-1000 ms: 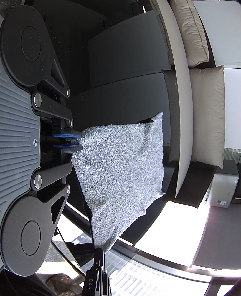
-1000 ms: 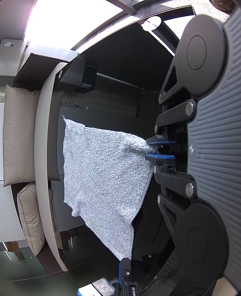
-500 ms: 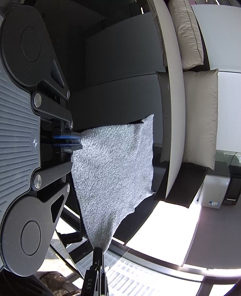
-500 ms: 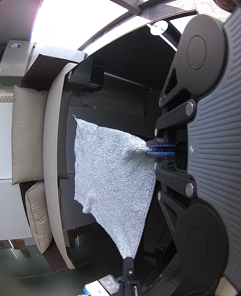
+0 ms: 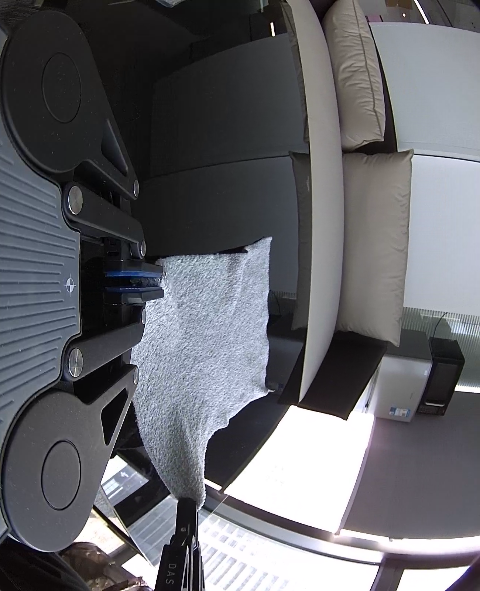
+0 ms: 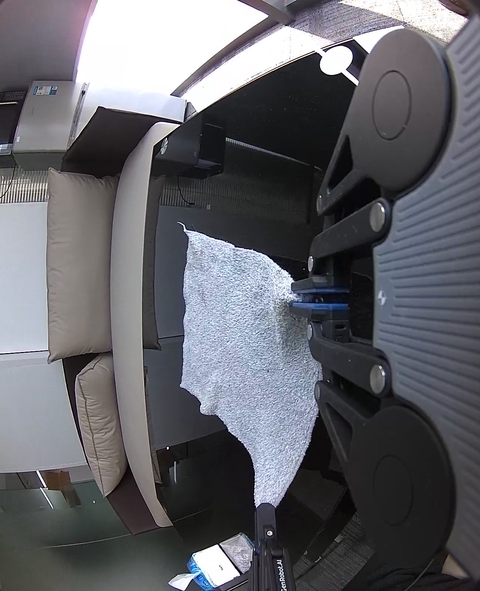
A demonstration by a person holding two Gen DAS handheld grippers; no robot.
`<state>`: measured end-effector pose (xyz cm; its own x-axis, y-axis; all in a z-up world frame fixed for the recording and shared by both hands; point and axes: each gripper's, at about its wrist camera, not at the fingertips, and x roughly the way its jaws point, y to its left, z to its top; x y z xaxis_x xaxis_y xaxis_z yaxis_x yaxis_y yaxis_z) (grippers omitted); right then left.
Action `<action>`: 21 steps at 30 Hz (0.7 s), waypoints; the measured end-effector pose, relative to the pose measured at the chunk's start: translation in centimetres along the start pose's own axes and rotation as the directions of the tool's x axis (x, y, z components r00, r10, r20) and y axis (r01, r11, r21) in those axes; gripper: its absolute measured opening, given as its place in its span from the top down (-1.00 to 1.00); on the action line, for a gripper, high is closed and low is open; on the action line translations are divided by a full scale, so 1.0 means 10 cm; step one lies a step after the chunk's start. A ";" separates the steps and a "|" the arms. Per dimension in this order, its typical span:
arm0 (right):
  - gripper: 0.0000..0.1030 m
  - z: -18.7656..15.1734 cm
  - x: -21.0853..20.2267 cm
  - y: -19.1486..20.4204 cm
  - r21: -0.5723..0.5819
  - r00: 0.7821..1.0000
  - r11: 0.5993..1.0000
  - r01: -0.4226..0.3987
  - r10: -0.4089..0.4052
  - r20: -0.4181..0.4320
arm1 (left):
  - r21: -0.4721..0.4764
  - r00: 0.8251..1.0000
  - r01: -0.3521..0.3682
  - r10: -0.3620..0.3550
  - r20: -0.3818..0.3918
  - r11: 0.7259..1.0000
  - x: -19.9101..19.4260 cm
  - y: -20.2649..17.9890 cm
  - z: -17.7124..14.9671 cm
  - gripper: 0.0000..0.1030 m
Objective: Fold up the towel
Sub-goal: 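Lift the grasped towel edge with both grippers and fold it over the towel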
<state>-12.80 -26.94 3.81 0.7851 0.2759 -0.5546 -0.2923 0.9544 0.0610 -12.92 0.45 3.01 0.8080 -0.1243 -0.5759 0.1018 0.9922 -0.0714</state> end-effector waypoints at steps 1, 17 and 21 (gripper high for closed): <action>0.91 0.02 0.00 0.00 0.000 1.000 1.000 0.000 0.000 0.002 | 0.000 1.000 -0.002 0.002 0.004 1.000 0.01 0.00 0.02 0.91; 0.91 0.39 0.33 -0.10 0.016 0.999 0.999 0.031 -0.032 0.034 | 0.014 0.999 -0.028 0.027 0.039 1.000 0.41 0.03 0.43 0.91; 0.91 0.48 0.47 -0.13 0.024 0.998 0.999 0.044 -0.045 0.037 | 0.008 0.998 -0.036 0.036 0.042 0.999 0.57 0.06 0.53 0.91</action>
<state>-6.12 -26.32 5.10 0.8170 0.2370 -0.5257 -0.2444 0.9680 0.0566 -5.17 0.36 4.03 0.8350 -0.0885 -0.5431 0.0769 0.9961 -0.0441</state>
